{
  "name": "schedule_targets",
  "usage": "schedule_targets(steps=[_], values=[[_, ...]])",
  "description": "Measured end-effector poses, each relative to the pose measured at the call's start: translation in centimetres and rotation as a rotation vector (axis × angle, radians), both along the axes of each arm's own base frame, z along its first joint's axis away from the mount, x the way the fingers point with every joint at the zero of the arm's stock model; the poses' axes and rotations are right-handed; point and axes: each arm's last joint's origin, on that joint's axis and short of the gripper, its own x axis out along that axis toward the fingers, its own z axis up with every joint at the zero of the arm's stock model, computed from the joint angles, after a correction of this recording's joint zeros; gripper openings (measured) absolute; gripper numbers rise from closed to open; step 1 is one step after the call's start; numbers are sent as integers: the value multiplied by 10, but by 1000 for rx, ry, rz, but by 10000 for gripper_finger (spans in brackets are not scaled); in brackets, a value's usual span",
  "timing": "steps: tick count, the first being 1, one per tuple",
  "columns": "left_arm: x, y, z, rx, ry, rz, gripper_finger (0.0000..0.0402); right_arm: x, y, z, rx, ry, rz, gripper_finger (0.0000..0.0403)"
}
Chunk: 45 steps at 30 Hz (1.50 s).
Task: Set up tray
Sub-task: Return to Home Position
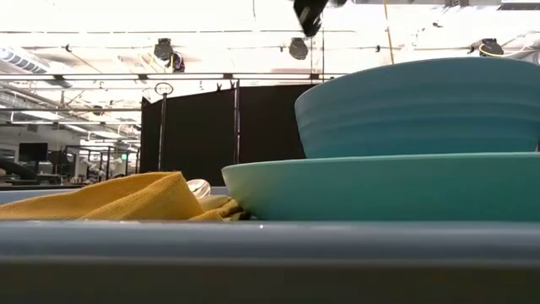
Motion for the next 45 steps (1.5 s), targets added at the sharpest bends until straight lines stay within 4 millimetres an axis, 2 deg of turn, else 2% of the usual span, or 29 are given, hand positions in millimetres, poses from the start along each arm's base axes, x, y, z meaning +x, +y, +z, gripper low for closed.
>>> schedule_targets(steps=[4,7,10,14,16,22,27,33,39,45], values=[[7,6,0,-32,-2,27,245,-23,16,22,-37,-26,-49,8],[11,10,0,-10,0,35,214,-39,23,33,-47,-22,-53,2],[15,14,-2,4,15,53,151,-52,29,39,-43,4,-65,1],[17,16,-4,39,30,63,43,-65,40,43,-79,4,-108,1],[17,16,-4,62,30,61,13,-71,44,43,-99,1,-121,0],[10,24,12,61,5,59,6,-90,47,39,-93,-14,-108,0],[-6,38,27,42,32,30,7,-110,46,37,-70,-40,-92,0],[-24,57,32,14,78,46,6,-139,47,36,-87,-97,-138,0],[-44,80,17,11,88,52,6,-165,46,30,-73,-149,-144,0],[-71,110,-12,-86,53,-5,6,-185,42,18,-36,-202,-104,0]])
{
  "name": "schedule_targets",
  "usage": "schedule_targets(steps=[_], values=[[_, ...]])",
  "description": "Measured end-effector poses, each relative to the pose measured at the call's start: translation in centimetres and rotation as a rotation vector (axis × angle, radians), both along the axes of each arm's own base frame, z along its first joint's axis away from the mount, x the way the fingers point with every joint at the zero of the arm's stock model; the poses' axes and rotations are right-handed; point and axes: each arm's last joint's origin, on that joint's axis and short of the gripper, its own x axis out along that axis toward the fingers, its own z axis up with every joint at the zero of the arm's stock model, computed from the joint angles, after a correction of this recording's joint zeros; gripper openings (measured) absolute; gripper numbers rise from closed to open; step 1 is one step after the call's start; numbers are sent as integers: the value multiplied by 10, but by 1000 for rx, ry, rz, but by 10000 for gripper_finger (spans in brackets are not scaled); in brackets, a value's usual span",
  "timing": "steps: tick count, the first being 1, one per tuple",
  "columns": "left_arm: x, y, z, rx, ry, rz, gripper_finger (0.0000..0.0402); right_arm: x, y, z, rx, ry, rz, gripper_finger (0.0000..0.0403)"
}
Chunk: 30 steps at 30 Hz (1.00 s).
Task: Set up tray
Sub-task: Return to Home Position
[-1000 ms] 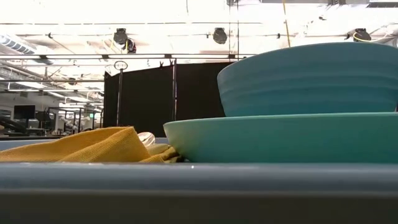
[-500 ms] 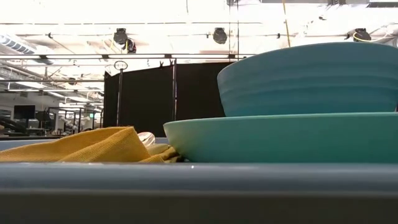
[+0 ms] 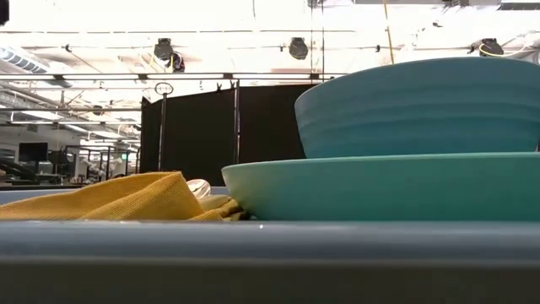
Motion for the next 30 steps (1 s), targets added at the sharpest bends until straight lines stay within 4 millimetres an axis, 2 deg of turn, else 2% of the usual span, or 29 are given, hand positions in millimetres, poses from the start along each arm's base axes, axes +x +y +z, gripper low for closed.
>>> schedule_targets(steps=[7,16,24,30], values=[[-27,30,-30,-97,-120,-80,6,-21,-9,-16,9,-27,33,0],[-48,55,-68,-125,-145,-81,8,-47,-25,-43,-13,-67,-20,0],[-58,66,-88,-113,-159,-75,9,-61,-35,-82,54,-79,-8,0],[-63,72,-114,-125,-137,-69,6,-65,-38,-115,48,-67,-8,0]])
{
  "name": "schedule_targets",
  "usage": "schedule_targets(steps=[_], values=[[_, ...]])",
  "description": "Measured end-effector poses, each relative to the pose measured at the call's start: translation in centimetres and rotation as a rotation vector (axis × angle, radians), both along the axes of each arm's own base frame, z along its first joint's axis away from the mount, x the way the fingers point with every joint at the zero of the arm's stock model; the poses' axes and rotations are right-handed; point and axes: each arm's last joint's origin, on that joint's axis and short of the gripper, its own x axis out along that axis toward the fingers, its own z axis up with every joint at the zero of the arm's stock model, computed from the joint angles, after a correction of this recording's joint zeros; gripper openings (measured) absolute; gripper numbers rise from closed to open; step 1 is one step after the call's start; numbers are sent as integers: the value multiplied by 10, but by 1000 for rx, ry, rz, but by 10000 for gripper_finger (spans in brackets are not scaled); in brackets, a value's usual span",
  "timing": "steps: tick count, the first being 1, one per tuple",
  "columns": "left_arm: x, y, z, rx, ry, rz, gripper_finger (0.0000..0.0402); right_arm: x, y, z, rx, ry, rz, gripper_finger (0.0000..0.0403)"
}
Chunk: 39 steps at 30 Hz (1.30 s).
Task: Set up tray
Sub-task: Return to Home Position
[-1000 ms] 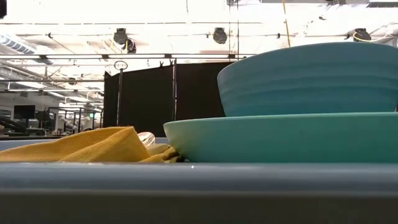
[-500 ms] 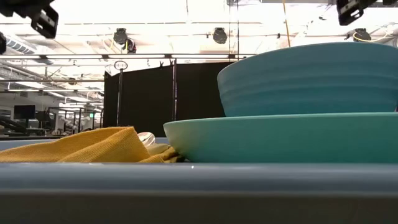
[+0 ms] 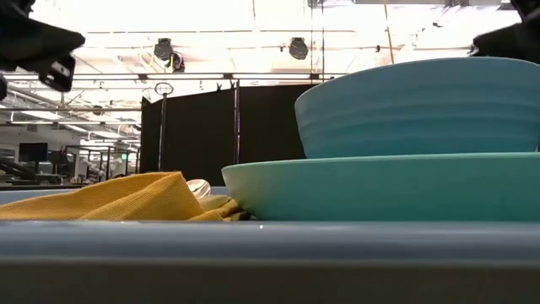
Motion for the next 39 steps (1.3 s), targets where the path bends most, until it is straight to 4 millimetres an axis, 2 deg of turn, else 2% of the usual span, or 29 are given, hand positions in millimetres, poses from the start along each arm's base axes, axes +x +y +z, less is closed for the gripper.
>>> schedule_targets(steps=[5,12,16,39], values=[[-1,1,-9,-8,64,6,7,0,0,-20,-11,10,3,0],[-1,2,-10,5,72,42,17,-1,-1,-20,-53,-5,2,0],[-1,3,-10,-10,72,65,20,-1,-1,-17,-5,-30,0,0],[-1,2,-10,-9,75,42,21,-1,-1,-15,10,-49,0,0]])
